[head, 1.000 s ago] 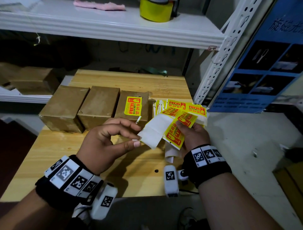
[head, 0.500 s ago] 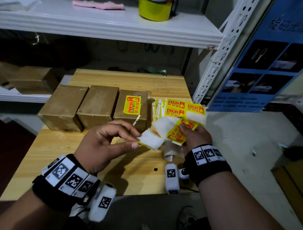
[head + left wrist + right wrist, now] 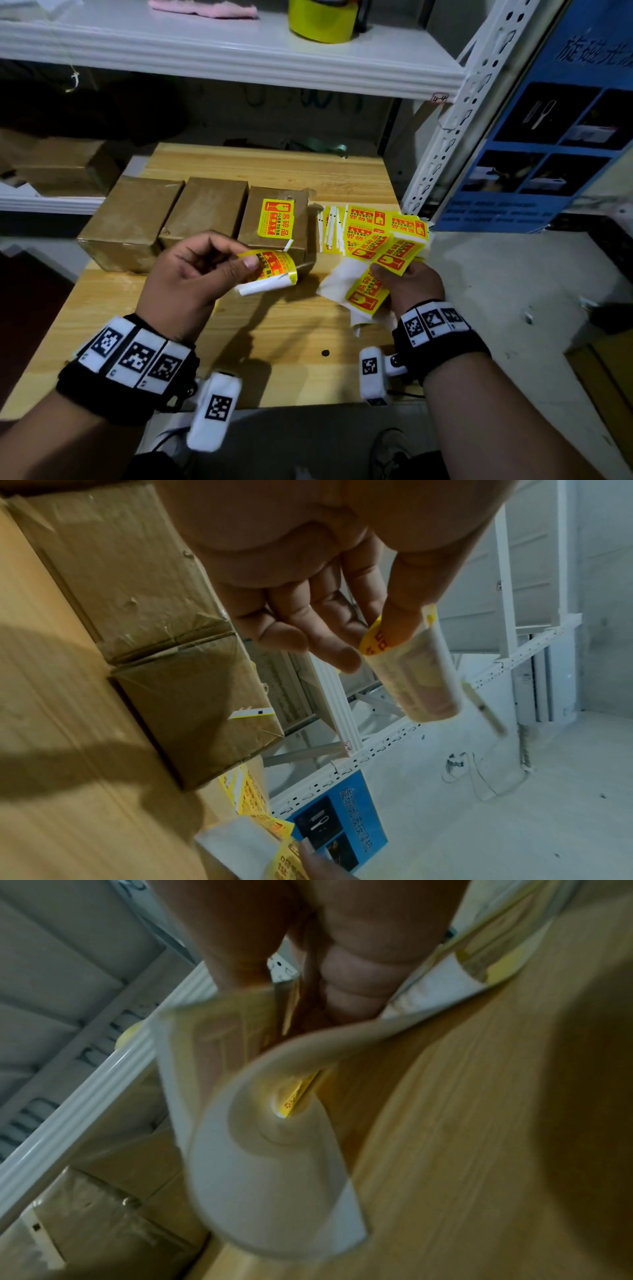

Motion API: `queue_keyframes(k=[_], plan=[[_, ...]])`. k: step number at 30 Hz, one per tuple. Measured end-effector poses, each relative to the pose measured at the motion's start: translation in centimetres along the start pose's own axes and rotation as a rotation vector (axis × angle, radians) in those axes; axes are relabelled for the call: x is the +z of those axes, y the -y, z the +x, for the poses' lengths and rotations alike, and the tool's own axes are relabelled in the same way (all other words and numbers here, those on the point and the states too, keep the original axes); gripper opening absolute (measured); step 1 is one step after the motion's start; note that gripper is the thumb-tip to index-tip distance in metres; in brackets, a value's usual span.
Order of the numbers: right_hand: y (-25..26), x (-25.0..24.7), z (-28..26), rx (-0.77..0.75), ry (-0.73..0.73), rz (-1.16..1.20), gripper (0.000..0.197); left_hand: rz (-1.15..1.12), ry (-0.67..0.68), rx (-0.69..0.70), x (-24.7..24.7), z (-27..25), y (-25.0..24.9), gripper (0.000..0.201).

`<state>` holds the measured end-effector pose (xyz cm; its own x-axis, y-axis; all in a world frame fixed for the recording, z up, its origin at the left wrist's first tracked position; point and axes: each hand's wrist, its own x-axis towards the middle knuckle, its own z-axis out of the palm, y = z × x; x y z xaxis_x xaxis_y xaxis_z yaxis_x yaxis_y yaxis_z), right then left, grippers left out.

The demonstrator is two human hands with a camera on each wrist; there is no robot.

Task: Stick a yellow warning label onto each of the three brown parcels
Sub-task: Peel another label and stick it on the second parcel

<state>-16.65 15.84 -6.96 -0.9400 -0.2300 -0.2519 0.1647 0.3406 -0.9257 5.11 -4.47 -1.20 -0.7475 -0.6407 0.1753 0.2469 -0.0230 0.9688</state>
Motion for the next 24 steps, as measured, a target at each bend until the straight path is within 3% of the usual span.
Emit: queue_keyframes(k=[2, 4, 8, 9, 10, 12, 15, 17, 21, 24], plan=[[0.2, -0.2, -0.1, -0.066, -0.001, -0.065, 0.015, 0.01, -0.038, -0.01, 0.3, 0.0, 0.0, 0.014], [0.3, -0.3, -0.1, -0.122, -0.048, -0.12, 0.027, 0.009, -0.051, -0.009, 0.5, 0.0, -0.1, 0.019], [1.6, -0.3, -1.0, -0.095, -0.265, -0.241, 0.085, 0.118, -0.051, 0.037, 0.6, -0.2, -0.4, 0.024], [2.3, -0.3, -1.5, -0.15, -0.317, -0.204, 0.082, 0.165, -0.059, 0.056, 0.5, -0.3, -0.4, 0.025], [3.0, -0.1, -2.1, -0.232, -0.325, -0.15, 0.066, 0.217, -0.067, 0.076, 0.5, -0.4, -0.4, 0.025], [4.3, 0.5, -3.8, -0.347, -0.169, -0.023, 0.04, 0.327, -0.07, 0.126, 0.3, -0.5, -0.4, 0.029], [5.4, 2.3, -6.7, -0.23, 0.199, 0.185, 0.061, 0.473, -0.038, 0.231, 0.2, -0.7, -0.3, 0.029], [5.5, 3.1, -8.0, -0.234, 0.337, 0.214, 0.062, 0.551, -0.034, 0.279, 0.2, -0.8, -0.1, 0.026], [4.8, 3.8, -8.4, -0.355, 0.38, 0.141, 0.023, 0.575, -0.066, 0.255, 0.1, -0.8, 0.0, 0.027], [4.5, 3.6, -8.0, -0.355, 0.404, 0.16, 0.018, 0.592, -0.109, 0.214, -0.1, -0.7, -0.1, 0.028]])
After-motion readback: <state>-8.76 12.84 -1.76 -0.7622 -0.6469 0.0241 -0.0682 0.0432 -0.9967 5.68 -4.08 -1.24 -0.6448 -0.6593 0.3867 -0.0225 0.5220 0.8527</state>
